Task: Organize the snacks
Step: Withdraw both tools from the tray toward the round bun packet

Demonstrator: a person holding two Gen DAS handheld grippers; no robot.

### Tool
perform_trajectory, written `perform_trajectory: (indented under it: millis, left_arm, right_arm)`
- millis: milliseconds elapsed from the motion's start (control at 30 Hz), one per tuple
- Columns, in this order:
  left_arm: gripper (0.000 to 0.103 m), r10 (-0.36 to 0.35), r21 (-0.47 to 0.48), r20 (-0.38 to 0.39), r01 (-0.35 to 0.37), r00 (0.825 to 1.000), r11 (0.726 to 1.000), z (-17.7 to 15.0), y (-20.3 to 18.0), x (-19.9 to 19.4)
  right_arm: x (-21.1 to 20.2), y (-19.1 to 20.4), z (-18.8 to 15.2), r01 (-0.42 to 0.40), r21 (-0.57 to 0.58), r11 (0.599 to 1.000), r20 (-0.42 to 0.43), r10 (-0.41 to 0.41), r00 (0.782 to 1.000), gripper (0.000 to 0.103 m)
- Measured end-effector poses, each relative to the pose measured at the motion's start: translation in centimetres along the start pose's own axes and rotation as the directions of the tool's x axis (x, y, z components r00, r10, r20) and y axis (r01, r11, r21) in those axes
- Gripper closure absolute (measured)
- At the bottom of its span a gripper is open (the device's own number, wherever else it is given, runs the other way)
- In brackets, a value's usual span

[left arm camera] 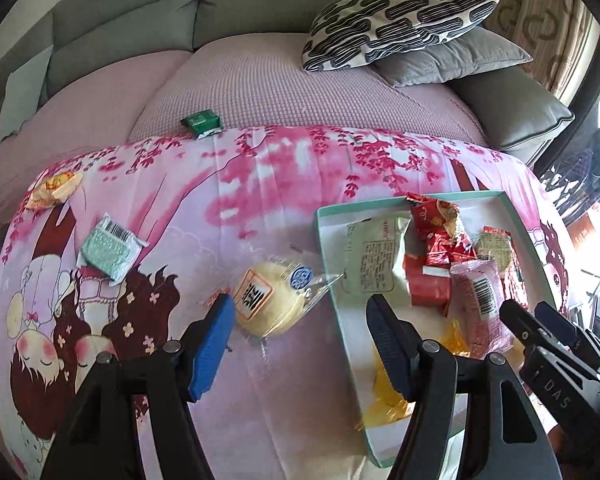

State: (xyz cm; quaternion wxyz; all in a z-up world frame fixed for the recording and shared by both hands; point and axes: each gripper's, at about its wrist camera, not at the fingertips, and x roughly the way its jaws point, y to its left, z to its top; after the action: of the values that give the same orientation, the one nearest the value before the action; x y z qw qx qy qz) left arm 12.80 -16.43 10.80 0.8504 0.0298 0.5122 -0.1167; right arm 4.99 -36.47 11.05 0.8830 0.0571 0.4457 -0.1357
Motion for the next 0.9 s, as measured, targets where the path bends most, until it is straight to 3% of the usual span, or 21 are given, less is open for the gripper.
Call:
perform_trajectory:
  millis: [233, 467, 533, 633, 667, 900]
  left_arm:
    - [0.034, -0.002, -0.033, -0.014, 0.001, 1.000, 0.999, -2.2, 1.3, 0.1]
    - [0.034, 0.004, -0.054, -0.002, -0.004, 1.000, 0.999, -2.3, 1.7, 0.4]
    - [0.030, 0.006, -0.058, 0.000, -0.006, 1.000, 0.998, -2.3, 1.7, 0.5]
    - [0.008, 0.011, -0.074, 0.022, -0.009, 1.000, 0.997, -2.4, 1.9, 0.6]
    - [0.008, 0.013, -0.080, 0.031, -0.011, 0.999, 0.997, -2.3, 2.0, 0.6]
    - [0.007, 0.031, -0.101, 0.051, -0.026, 0.998, 0.995, -2.3, 2.9, 0.8]
  right_arm:
    - [-0.4, 1.4, -0.6, -0.009, -0.045, 0.999, 0.004, 0.010, 1.000, 0.038]
    - [0.1, 1.6, -0.5, 0.001, -0.041, 0.999, -0.002, -0.001, 1.000, 0.038]
    - [0.3, 1.4, -0.6, -0.006, -0.032, 0.999, -0.003, 0.006, 1.000, 0.027]
    - [0.7, 1.3, -0.6, -0.005, -0.025, 1.000, 0.005, 0.005, 1.000, 0.008]
    - [0.7, 1.3, -0.6, -0.003, -0.022, 1.000, 0.011, 0.004, 1.000, 0.000]
    - [0.5, 1.2, -0.6, -0.001, 0.001, 1.000, 0.044, 0.001, 0.999, 0.000]
